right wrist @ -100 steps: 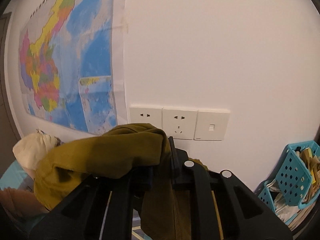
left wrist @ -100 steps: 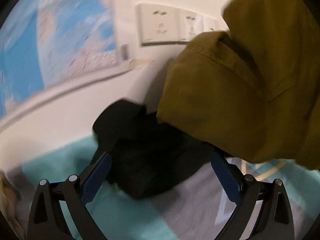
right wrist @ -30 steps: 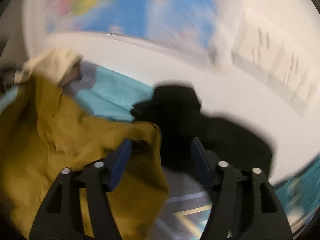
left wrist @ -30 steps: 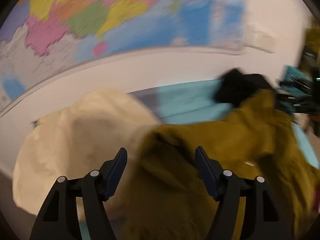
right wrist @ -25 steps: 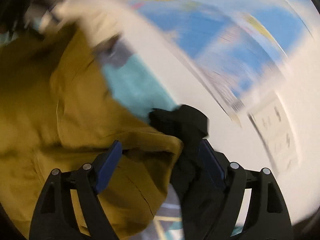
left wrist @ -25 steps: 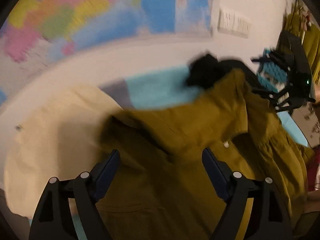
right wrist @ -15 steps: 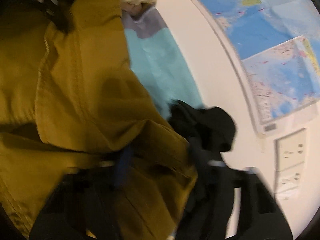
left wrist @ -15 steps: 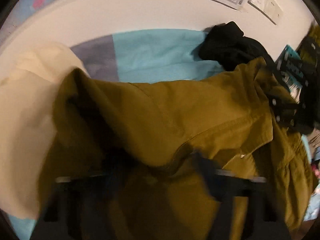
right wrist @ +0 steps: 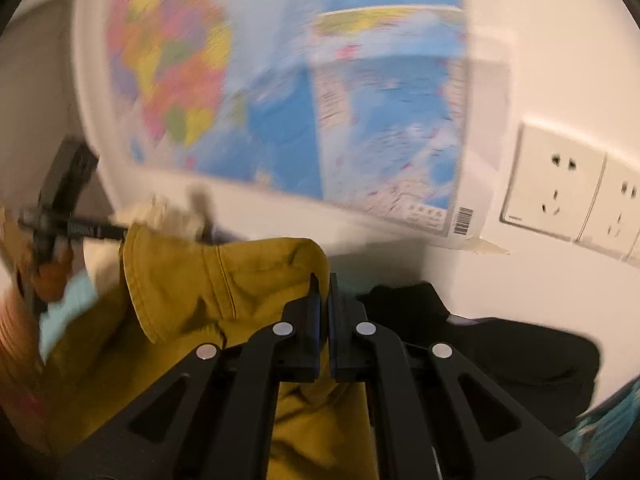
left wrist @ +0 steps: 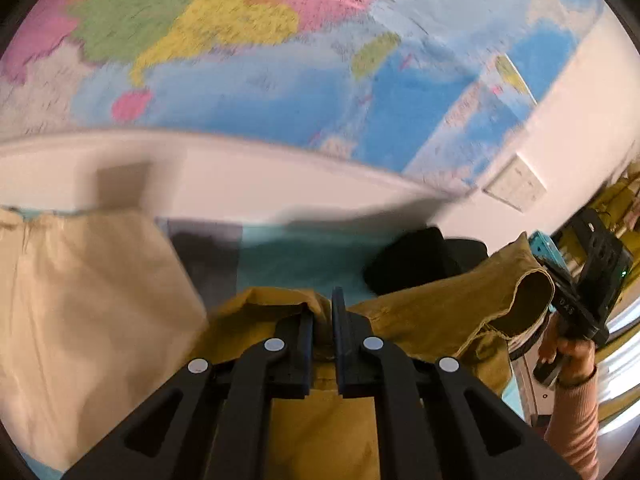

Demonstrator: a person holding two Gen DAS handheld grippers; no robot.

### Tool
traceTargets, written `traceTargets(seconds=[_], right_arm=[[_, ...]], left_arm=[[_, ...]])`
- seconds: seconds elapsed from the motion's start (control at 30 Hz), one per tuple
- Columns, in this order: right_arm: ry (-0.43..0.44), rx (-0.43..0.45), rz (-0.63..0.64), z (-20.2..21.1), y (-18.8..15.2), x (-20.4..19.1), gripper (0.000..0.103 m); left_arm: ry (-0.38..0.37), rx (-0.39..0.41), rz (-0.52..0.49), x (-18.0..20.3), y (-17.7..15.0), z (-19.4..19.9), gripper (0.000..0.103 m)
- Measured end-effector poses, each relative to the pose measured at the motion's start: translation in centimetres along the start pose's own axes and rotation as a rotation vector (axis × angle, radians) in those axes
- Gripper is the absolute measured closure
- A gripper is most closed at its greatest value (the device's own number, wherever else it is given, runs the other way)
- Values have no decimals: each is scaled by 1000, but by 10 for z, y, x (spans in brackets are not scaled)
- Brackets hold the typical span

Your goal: Fold large clothes

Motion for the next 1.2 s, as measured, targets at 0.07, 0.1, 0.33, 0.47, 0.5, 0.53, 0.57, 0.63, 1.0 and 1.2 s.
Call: traceTargets(seconds=[0.07, 0.1, 0.33, 0.47, 0.5, 0.53, 0.57, 0.63, 1.0, 1.2], right_arm=[[-28, -53, -114, -30, -9, 23, 100], [-36, -92, -174, -43, -17, 34, 100], [-170, -191, -186, -54, -70, 49, 44], [-154, -166, -32, 4, -82, 17, 25], [-143, -169, -14, 12, -88, 12, 20], [-99, -180, -12, 25, -97, 2, 19], [-38, -201, -16, 37, -108, -11, 18], [36, -234, -9, 58, -130, -37, 17], [31, -396, 160, 56, -232, -125, 64], [85, -138, -83, 142, -159, -65, 97]], left_arm=[[40, -7, -32, 4, 16, -20, 92], [56, -39, -36, 2, 17, -36, 91], [263, -85, -130, -27, -25, -55, 41], [252, 24, -220, -26, -51, 6, 18], [254, 26, -237, -29, -60, 17, 16], [264, 23, -253, -32, -70, 28, 15], [295, 9, -279, -35, -85, 36, 13], [326, -16, -323, -37, -108, 40, 13], [465, -127, -540, -23, -180, 5, 31], [427, -51, -380, -33, -148, 34, 87]])
Point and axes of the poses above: each gripper's, at about its wrist camera, not at the fingertips, and z roughly against the way its jaws point, x to its right, y to its top, the point moved 5 cm from there along -z, roughly the way its jaws point, and after that the axes turned 3 degrees about x, right-handed, at the moved point
